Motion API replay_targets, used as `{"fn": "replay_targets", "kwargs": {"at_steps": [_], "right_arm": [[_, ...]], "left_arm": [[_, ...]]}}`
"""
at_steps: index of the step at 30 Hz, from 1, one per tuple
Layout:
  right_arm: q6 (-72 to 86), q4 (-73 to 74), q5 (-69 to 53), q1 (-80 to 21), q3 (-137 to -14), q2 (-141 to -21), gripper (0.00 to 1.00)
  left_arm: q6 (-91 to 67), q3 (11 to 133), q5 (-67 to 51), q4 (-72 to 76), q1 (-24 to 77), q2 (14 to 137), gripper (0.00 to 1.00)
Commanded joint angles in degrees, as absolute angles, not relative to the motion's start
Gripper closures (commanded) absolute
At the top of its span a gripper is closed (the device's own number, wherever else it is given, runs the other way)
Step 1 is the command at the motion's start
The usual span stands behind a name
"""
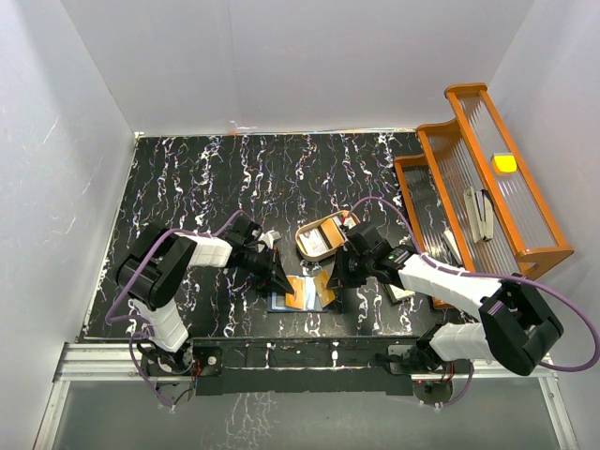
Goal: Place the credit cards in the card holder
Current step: Insert the credit card into the card holder.
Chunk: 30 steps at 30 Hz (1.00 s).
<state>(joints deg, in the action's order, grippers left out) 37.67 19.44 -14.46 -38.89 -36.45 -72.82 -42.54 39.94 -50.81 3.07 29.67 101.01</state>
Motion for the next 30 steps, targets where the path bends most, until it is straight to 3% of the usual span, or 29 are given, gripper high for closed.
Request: {"fn": "replay_targets", "kwargs": {"at_steps": [1, 30], "right_arm": [[37.6, 17.6, -12.3, -39.1, -35.9, -73.3, 1.00], [37.2, 16.8, -12.2, -39.1, -35.7, -74.4, 1.00]], "left_arm": [[-44.3, 38.5, -48.9, 1.2, 30.1, 98.8, 1.00], [-39.7, 42.6, -47.8, 0.4, 30.8, 103.6, 1.00]]}}
